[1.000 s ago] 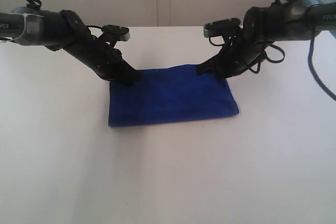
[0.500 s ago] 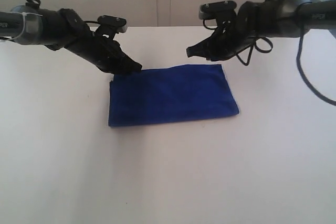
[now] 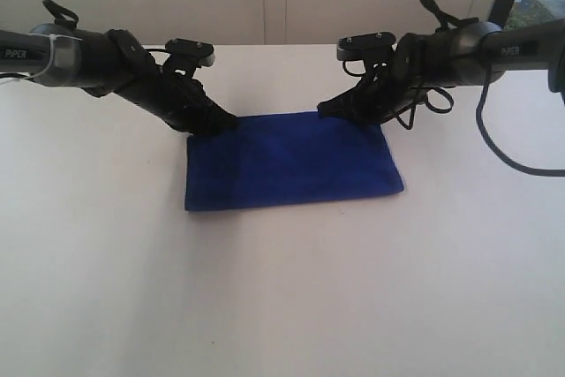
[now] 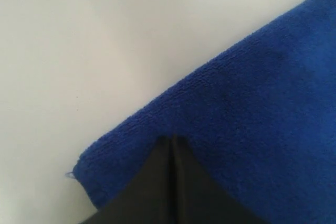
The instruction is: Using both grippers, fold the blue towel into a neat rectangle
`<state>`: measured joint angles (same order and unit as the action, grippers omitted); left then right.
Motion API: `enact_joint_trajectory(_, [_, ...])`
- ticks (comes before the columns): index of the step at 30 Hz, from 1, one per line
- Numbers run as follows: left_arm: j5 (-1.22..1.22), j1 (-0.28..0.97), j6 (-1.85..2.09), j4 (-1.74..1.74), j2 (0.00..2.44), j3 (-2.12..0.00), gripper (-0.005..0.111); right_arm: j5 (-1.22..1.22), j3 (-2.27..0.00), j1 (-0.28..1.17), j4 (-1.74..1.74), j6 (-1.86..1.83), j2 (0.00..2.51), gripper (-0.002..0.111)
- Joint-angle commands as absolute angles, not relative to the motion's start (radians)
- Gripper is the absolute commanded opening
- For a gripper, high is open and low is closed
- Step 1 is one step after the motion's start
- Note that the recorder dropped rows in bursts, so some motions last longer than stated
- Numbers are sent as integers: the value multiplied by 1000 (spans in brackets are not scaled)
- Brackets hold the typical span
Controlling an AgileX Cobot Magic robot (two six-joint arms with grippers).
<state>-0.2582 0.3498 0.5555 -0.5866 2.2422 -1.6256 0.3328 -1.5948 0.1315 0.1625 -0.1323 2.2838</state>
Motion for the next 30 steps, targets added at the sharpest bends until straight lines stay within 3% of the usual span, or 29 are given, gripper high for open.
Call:
enact_joint_trajectory(1, [-278,349,558,-590,2242,-1619,0,358,-1596,120,154,-134,2276,0])
enact_joint_trajectory(11, [-294,349,581,-590,2091,-1619,0,443,-1596,120,156,-134,2116,0])
enact_joint_trajectory(19, [-621,354,584,-571,1987,-1615,0,659,-1521,120,156,-161,1996,0])
enact_joint_trajectory(30, [-568,444,580,-521,1874,-1357,0,600,-1240,122,167,-161,1822,0])
